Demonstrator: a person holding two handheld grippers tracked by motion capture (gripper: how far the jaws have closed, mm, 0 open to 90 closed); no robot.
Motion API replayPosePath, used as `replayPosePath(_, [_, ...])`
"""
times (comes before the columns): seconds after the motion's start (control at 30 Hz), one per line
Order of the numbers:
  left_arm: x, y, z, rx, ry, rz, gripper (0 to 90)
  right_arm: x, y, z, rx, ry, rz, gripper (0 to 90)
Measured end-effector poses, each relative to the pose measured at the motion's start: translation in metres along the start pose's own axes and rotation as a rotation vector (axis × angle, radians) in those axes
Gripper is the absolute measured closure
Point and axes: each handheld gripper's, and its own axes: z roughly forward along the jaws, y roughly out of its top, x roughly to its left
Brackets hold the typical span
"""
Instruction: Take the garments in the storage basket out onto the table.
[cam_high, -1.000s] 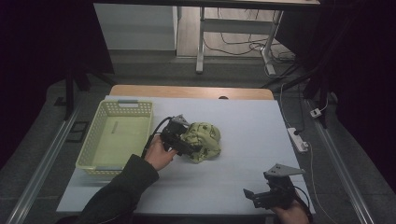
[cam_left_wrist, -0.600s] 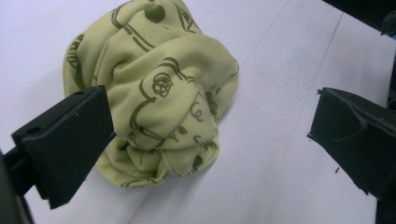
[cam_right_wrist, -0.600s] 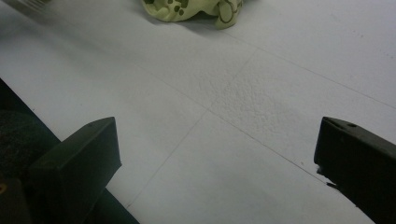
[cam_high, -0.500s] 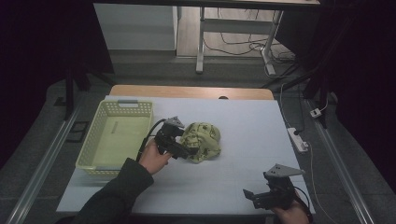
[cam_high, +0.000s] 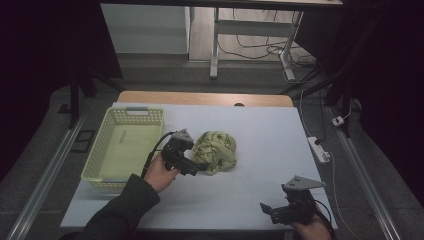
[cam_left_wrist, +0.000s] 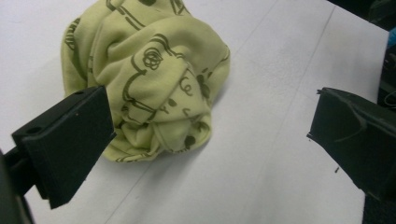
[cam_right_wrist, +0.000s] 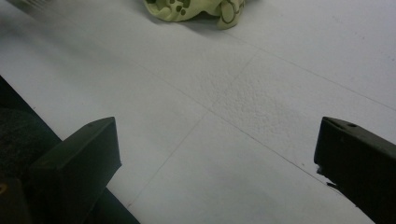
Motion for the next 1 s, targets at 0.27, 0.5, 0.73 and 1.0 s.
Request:
replayPosePath(0.27, [-0.004, -0.006, -0.007, -0.01, -0.008, 0.0, 0.0, 0.0, 0.0, 0.0, -0.001, 0.0, 0.0, 0.1])
replayPosePath(0.5, [-0.007, -0.01, -0.016, -0.027, -0.034, -0.015, 0.0, -0.001, 0.0, -0.001, -0.01, 0.017, 0.013, 0.1])
replayPosePath(0.73, [-0.01, -0.013, -0.029, -0.047, -0.046, -0.019, 0.0, -0.001, 0.0, -0.001, -0.006, 0.012, 0.007, 0.1])
replayPosePath(1.0, [-0.011, -0.021, -0.04, -0.042, -0.046, -0.04, 0.0, 0.0, 0.0, 0.0, -0.002, 0.007, 0.003, 0.1])
